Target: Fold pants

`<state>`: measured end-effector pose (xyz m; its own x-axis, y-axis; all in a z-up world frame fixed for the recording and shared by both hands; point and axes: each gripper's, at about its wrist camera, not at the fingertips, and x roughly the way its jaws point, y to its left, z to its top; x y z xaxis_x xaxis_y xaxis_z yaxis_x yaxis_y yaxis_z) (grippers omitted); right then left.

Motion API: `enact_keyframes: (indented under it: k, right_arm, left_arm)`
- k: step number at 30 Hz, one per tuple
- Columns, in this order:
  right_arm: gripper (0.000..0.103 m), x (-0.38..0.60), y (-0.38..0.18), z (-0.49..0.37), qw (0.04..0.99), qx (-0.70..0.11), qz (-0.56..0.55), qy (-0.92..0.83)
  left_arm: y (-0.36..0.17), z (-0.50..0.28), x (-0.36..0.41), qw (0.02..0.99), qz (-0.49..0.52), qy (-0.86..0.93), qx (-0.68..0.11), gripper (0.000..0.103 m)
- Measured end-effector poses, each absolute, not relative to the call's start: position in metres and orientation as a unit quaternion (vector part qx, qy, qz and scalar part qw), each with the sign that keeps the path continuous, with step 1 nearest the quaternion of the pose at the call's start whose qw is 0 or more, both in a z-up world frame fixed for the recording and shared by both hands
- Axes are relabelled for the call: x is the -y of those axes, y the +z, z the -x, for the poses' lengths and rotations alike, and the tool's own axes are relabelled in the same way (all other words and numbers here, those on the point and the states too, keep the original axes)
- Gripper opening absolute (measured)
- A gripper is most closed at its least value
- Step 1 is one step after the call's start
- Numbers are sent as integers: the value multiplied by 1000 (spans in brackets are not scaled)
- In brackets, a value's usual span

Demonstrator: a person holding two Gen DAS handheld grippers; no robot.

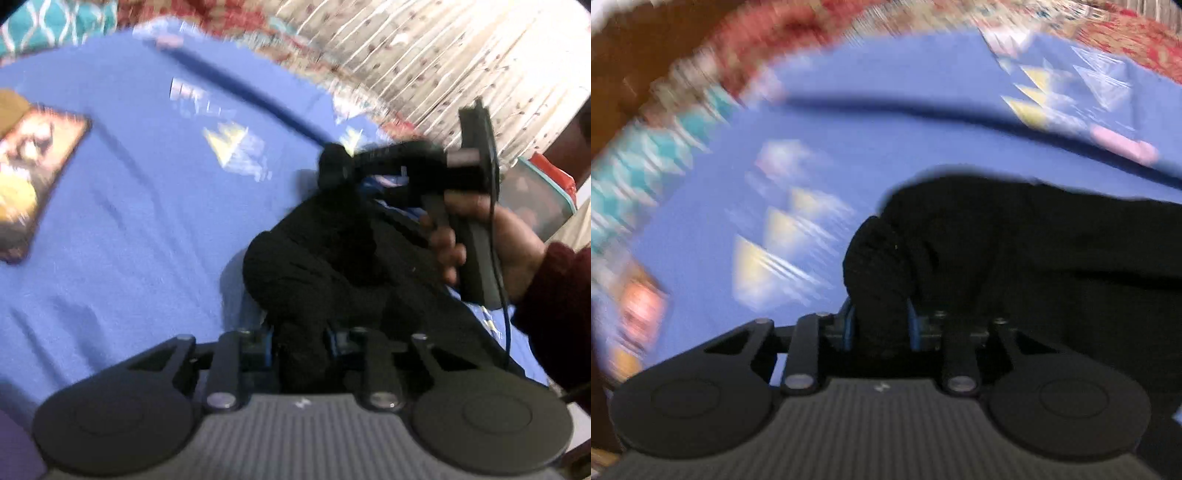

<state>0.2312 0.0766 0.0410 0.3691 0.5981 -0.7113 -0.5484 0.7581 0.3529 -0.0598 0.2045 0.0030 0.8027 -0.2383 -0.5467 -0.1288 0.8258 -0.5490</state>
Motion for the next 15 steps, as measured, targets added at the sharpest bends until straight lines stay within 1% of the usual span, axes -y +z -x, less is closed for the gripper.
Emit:
enact_keyframes:
  k: [3,4,5,6,7,8,10,11,13,15]
  right_arm:
    - [30,-82,82,-228,807,-379,-126,435]
    - [32,-84,88,-229,785,-363,-164,475]
    - [36,-88,88,-229,767,-357,-184,500]
    - [47,-93,82,-230,758,-360,-188,510]
    - [52,-102,71,-233,766,-380,-167,491]
    - [59,-110,59,-235,783,-403,-134,454]
    - [59,-116,40,-234,816,-433,-70,376]
    - [59,-110,37,-230,824,-429,-69,363]
    - [58,-84,41,-222,828,-412,-110,365]
    - [58,-53,51,-207,827,-386,-146,381]
  left_arm:
    - [16,87,-208,921,281,-4,-270,22]
    - [20,96,-209,928,273,7,-254,22]
    - [22,101,-209,932,265,18,-247,26]
    - [21,103,-208,933,256,35,-251,38]
    - [15,103,-207,929,249,58,-268,45]
    - [9,99,-207,923,249,68,-285,48]
    - [-5,99,-214,905,270,73,-322,48]
    - [-6,100,-219,900,285,69,-322,49]
    - [2,107,-224,902,289,65,-314,50]
    - [14,114,-229,906,296,67,-295,46]
